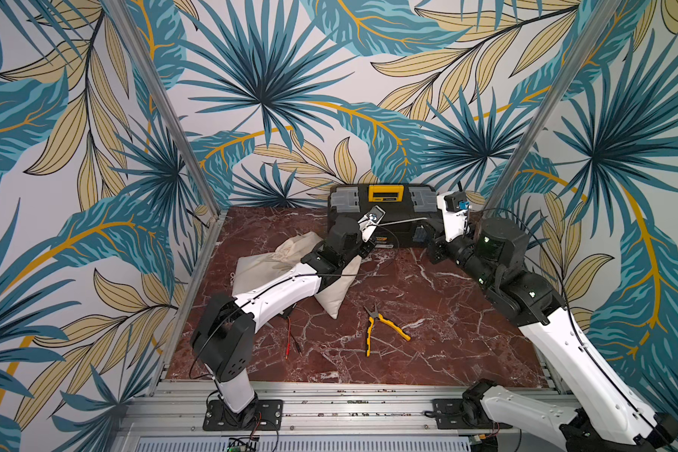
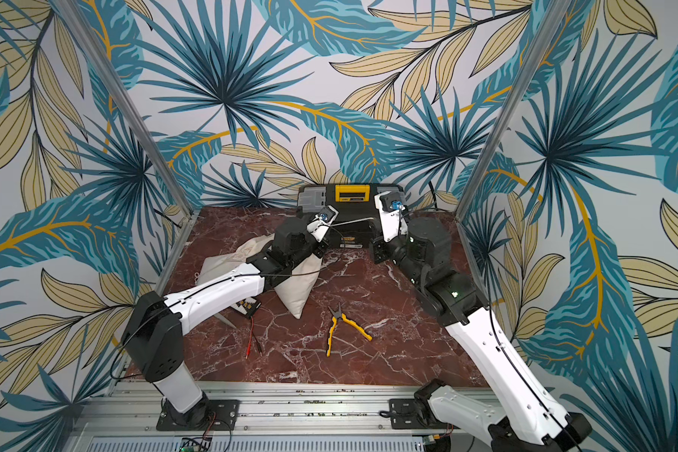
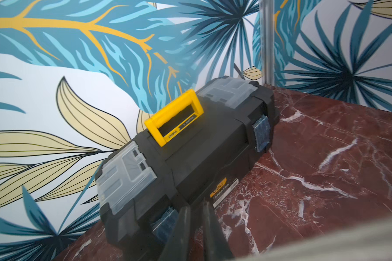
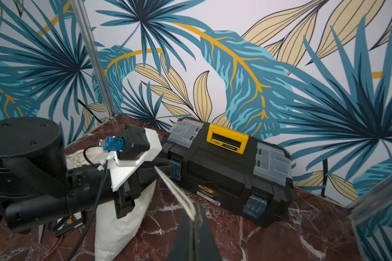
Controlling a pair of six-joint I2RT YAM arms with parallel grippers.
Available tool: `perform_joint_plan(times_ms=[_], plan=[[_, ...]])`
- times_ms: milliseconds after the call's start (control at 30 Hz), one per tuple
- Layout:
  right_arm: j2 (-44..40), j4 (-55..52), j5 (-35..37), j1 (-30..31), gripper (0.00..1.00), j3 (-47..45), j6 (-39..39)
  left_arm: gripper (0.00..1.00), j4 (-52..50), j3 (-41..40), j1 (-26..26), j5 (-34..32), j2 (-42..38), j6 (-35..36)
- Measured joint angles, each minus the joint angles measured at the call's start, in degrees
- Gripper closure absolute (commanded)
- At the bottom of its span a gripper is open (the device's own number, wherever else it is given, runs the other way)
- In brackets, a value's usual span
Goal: Close the soil bag
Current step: Frap the soil bag at the center of the board.
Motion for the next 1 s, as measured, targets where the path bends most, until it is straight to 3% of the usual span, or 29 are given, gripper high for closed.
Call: perform_joint_plan(times_ms=[233, 600, 733, 1000], plan=[[-6.43, -0.57, 7.02, 0.13, 1.0, -3.87, -1.77, 0.72, -9.79, 4.35, 0.59, -10.51, 5.66, -4.66], [-8.37, -1.77, 11.43, 0.24, 1.0, -10.14, -2.67, 0.87, -18.29, 3.26, 6.12, -10.99, 4.02, -10.12], [-6.84, -0.76, 6.54, -2.62, 1.0, -10.93, -2.19, 0.86, -20.72, -0.02, 10.6, -10.01, -0.98, -10.05], [1.05, 14.86, -6.16, -10.64, 1.0, -20.15, 5.97, 0.68, -17.38, -11.3, 13.9, -7.91, -7.87, -4.9]])
